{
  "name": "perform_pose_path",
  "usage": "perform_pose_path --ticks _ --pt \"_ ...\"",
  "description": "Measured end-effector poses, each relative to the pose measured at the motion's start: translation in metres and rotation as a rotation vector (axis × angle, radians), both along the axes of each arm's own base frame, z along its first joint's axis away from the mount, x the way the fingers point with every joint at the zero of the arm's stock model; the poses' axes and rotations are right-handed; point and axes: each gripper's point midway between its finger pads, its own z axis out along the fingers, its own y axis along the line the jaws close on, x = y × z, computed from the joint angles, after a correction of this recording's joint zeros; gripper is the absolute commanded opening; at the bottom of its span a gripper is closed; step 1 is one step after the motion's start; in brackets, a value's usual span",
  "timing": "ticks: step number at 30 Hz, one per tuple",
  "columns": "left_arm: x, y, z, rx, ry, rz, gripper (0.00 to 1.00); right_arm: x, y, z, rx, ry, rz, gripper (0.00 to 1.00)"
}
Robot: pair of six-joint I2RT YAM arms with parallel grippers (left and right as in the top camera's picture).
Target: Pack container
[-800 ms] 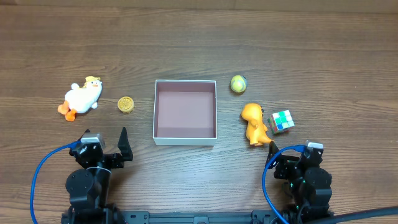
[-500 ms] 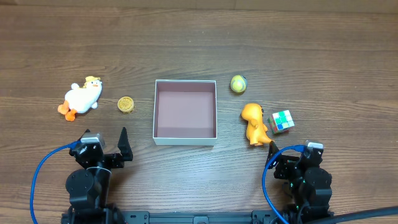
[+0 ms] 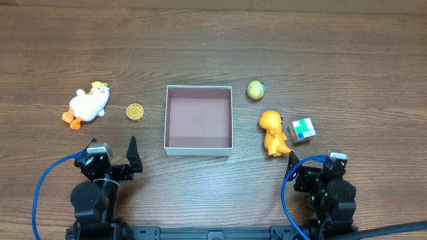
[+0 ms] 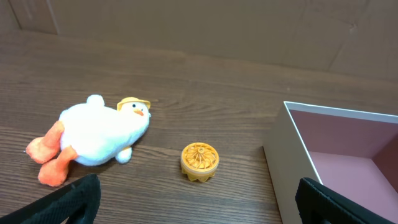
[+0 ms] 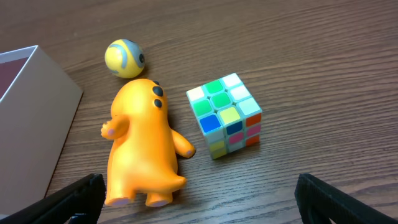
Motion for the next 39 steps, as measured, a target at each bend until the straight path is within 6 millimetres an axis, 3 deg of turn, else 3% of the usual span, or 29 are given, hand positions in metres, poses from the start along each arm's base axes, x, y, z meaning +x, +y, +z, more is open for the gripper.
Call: perform_pose_path --ticks 5,11,15,21,24,31,33,36,39 --pt "0.0 0.0 0.0 0.0 0.0 0.0 1.0 0.003 0.0 0.005 0.002 -0.024 -0.001 1.0" --pt "0.0 0.0 0.0 0.0 0.0 0.0 1.0 0.02 0.001 0.043 0.061 -0.199 -0.021 1.0" --pt "0.0 0.0 0.0 0.0 0.0 0.0 1.0 0.022 0.001 0.059 0.132 -0.247 -0.046 1.0" --pt "0.0 0.0 0.0 0.0 0.0 0.0 1.0 0.007 0.0 0.144 0.179 -0.371 -0.049 1.0" --pt "0.0 0.0 0.0 0.0 0.001 0.0 1.0 0.003 0.0 0.169 0.162 -0.235 -0.059 1.0" --pt "0.0 0.0 0.0 0.0 -0.002 0.0 1.0 0.017 -0.002 0.193 0.059 0.337 -0.082 1.0" --pt "0.0 0.0 0.0 0.0 -0.001 0.0 1.0 0.033 -0.001 0.191 0.046 0.406 -0.086 1.0" --pt "0.0 0.0 0.0 0.0 -0.001 0.0 1.0 0.047 -0.001 0.17 0.023 0.504 -0.078 1.0" --pt "0.0 0.0 0.0 0.0 -0.001 0.0 1.0 0.074 0.002 0.125 -0.02 0.686 -0.048 0.98"
